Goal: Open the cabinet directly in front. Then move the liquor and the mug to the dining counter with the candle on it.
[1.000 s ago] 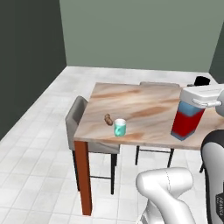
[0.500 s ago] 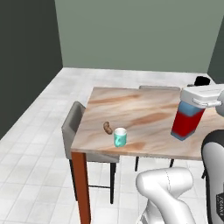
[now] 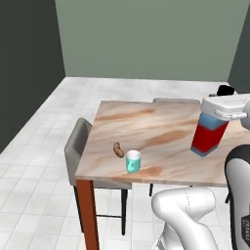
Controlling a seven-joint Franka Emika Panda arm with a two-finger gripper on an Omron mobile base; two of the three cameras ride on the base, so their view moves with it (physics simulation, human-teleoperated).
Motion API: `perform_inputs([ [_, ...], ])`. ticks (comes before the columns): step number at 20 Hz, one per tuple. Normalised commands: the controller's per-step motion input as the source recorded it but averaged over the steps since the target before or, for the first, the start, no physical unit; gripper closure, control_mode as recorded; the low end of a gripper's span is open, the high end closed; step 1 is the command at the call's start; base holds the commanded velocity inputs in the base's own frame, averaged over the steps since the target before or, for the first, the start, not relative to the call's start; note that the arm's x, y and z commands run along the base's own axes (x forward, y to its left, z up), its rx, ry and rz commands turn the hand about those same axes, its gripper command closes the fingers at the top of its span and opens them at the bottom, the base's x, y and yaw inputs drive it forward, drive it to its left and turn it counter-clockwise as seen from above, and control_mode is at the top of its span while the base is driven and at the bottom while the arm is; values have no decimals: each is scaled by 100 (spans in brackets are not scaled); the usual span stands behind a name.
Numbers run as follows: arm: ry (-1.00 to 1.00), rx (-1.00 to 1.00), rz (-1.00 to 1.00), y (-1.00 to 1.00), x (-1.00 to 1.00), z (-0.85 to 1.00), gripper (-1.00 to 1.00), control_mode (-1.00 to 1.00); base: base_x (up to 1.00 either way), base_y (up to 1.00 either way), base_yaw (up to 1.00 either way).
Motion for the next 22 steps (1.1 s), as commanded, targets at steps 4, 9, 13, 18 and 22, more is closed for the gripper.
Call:
perform_inputs([
  [4,0,0,0,0,0,0,100,100,16,22,-6],
  [9,0,0,0,0,0,0,100,100,1,22,-7],
  [13,0,0,-6,16,0,0,100,-100,0,0,0],
  [18,-4,0,2,0,0,0,100,-100,0,0,0],
  [22,-2,0,6,-6,0,0,100,-100,0,0,0],
])
